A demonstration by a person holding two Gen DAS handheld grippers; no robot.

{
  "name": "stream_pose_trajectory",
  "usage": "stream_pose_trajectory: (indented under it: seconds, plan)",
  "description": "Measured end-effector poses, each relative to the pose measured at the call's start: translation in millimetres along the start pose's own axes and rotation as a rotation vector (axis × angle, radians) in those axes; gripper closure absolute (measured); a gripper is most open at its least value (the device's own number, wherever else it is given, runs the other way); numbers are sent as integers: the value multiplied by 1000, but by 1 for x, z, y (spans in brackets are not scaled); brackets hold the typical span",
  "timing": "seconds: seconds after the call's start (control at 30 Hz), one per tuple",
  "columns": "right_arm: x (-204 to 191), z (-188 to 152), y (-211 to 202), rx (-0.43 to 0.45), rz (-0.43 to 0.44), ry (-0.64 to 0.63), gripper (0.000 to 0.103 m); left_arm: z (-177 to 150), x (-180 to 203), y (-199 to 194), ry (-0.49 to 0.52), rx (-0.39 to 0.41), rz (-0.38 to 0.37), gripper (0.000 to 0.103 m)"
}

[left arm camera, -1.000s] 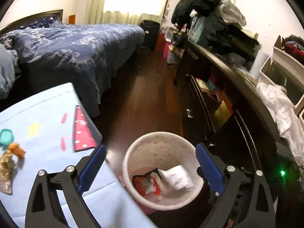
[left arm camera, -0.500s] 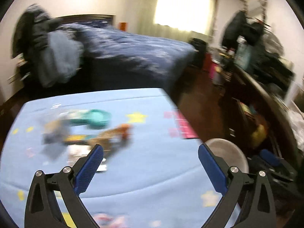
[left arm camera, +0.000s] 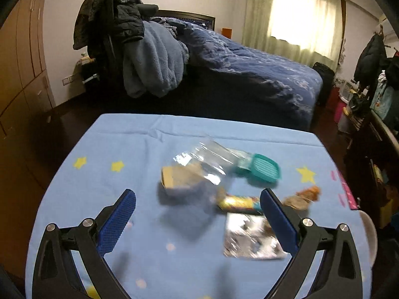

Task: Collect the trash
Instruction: 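Grasp the clear plastic bag with the left tool while the right tool grasps the orange toy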

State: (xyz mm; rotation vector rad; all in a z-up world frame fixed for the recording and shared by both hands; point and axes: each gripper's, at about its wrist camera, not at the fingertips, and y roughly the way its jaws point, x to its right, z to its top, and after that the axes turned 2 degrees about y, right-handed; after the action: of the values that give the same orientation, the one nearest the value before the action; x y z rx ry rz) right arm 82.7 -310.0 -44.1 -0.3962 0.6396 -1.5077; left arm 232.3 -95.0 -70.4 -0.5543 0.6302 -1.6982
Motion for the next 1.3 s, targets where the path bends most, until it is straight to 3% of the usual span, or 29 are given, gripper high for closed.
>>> stream_pose_trajectory:
  seconds: [0.5,0.53,0.6,0.73,0.97,1.07,1.3]
  plan:
    - [-15,31,110,-119,-41,-28,20,21,7,48,95,2,-61,5]
    - [-13,31,114,-124,-36,-22,21,21,6,49,90,0,-64,7]
    - [-13,32,126,-142,-38,-12,22,22,3,53,72,-12,-68,31]
    - [-8,31,143,-187,-34,13,42,22,-2,54,46,-15,-84,39]
    - [-1,30,155,-219,-18,54,56,22,-12,41,21,11,-75,43]
    - [-2,29,153,-215,-13,55,71,24,-18,32,-3,19,-82,43]
    - [-3,28,135,-178,-1,52,71,25,-24,4,-28,57,-106,42]
